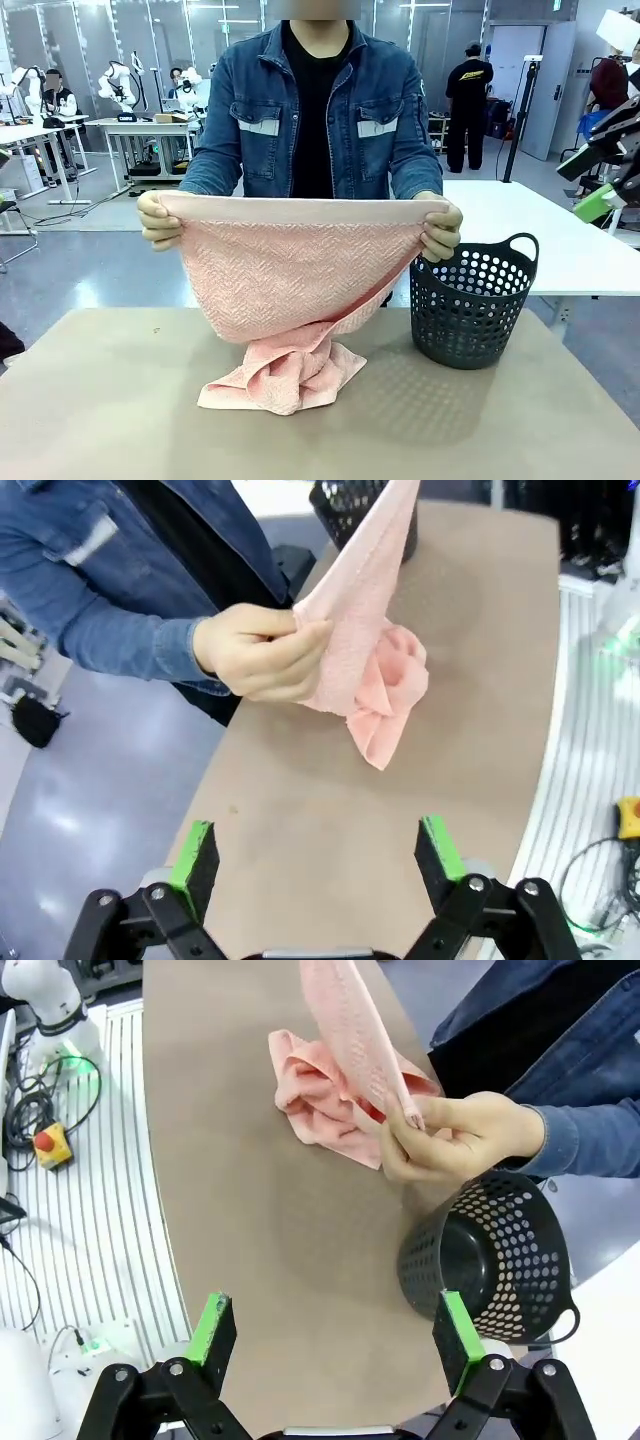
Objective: Fold the towel.
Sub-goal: Grab the top end of the 100 cm Hotel Towel extended by the human.
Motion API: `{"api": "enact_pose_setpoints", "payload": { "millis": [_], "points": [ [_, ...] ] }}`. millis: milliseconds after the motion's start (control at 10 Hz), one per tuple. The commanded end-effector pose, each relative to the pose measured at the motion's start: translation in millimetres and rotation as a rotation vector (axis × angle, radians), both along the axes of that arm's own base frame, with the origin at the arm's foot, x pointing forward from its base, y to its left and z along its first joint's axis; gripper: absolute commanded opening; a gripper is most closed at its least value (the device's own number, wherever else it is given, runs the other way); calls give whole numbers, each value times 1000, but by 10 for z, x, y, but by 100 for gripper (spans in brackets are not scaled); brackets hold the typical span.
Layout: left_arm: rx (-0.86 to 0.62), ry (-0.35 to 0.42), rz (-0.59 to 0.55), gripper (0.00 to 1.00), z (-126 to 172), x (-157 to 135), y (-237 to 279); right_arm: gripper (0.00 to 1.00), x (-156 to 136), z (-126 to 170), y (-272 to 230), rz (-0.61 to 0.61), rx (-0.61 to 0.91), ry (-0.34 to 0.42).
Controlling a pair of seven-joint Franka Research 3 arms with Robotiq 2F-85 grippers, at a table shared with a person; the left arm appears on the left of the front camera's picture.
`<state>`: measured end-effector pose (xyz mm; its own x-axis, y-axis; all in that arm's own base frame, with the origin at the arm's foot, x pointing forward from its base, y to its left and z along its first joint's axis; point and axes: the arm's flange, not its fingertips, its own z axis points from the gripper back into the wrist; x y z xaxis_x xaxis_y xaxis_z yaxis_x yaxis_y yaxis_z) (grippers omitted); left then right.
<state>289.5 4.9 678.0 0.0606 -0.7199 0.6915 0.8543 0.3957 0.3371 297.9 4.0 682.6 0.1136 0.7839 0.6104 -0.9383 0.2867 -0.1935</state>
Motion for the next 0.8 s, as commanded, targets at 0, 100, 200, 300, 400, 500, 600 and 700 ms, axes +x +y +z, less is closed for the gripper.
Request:
{"api": "enact_pose_setpoints", "payload": {
  "millis": [0,100,200,300,400,500,600,700],
  "points": [
    [0,1,5,100,5,0,-4,100,-4,5,-5,-6,1,2],
    [0,1,5,100,5,0,-4,100,-4,5,-5,-6,1,2],
    [-2,3,-10,100,-3,4,7,100,-4,5,-5,-6,1,2],
    [141,-125,-79,100,246,-88,-243,100,5,1,-13,18,5,-4],
    [279,-192,-70,100,447,-61,-595,100,62,140,286,64,-51,-19],
    [351,-212,-69,100,551,-25,-860,100,107,235,513,84,-83,-38],
    [447,-217,-60,100,633,18,-1121,100,132,347,700,93,-128,-56],
    [494,-207,-62,100,702,61,-1338,100,150,457,876,80,-192,-84]
  ]
}}
